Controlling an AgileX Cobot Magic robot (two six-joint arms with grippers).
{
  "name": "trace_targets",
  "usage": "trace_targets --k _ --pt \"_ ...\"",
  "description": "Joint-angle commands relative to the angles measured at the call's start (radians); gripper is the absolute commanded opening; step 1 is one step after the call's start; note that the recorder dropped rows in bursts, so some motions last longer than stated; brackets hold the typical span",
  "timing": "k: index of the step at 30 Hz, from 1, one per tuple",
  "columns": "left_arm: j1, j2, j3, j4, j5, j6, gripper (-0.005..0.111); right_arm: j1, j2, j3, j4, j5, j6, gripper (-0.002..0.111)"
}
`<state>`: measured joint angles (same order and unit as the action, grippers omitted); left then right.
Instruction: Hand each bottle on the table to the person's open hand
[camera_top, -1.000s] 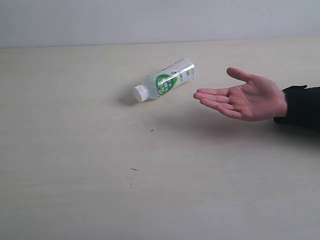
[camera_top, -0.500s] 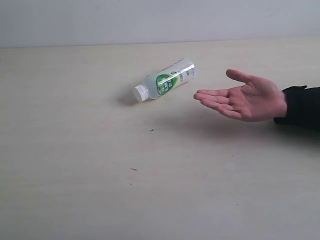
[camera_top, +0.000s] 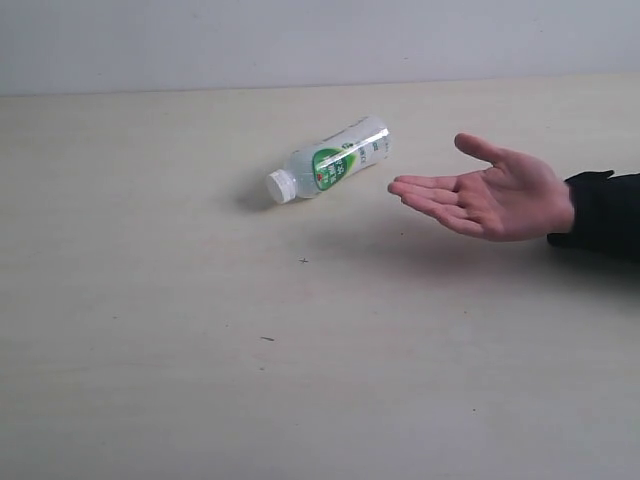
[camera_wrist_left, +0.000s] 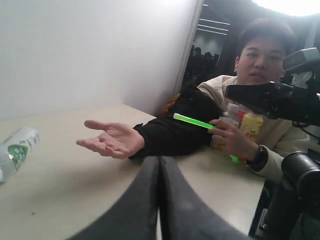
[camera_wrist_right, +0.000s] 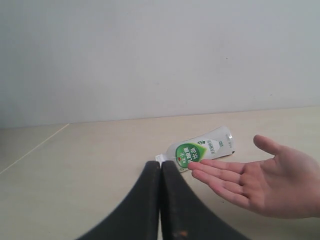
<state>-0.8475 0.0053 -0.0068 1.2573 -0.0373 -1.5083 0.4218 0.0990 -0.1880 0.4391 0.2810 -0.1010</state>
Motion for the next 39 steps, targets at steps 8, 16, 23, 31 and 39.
trace_targets --k 8,16,23,31,39 --pt "0.001 -0.005 0.007 -0.957 -0.021 1.127 0.000 -0.004 -0.005 0.002 -0.001 -0.014 -0.003 0.000" --pt "0.106 0.080 -0.087 -0.976 -0.050 1.127 0.000 -0.004 -0.005 0.002 -0.001 -0.014 -0.003 0.000" --pt "0.322 0.380 -0.232 -0.976 -0.077 1.127 0.000 -0.004 -0.005 0.002 -0.001 -0.014 -0.003 0.000" --pt "0.513 0.840 -0.519 -0.972 -0.082 1.200 0.000 -0.004 -0.005 0.002 -0.001 -0.014 -0.003 0.000" --pt "0.546 1.353 -0.960 -0.916 0.256 1.279 0.000 -0.004 -0.005 0.002 -0.001 -0.014 -0.003 0.000"
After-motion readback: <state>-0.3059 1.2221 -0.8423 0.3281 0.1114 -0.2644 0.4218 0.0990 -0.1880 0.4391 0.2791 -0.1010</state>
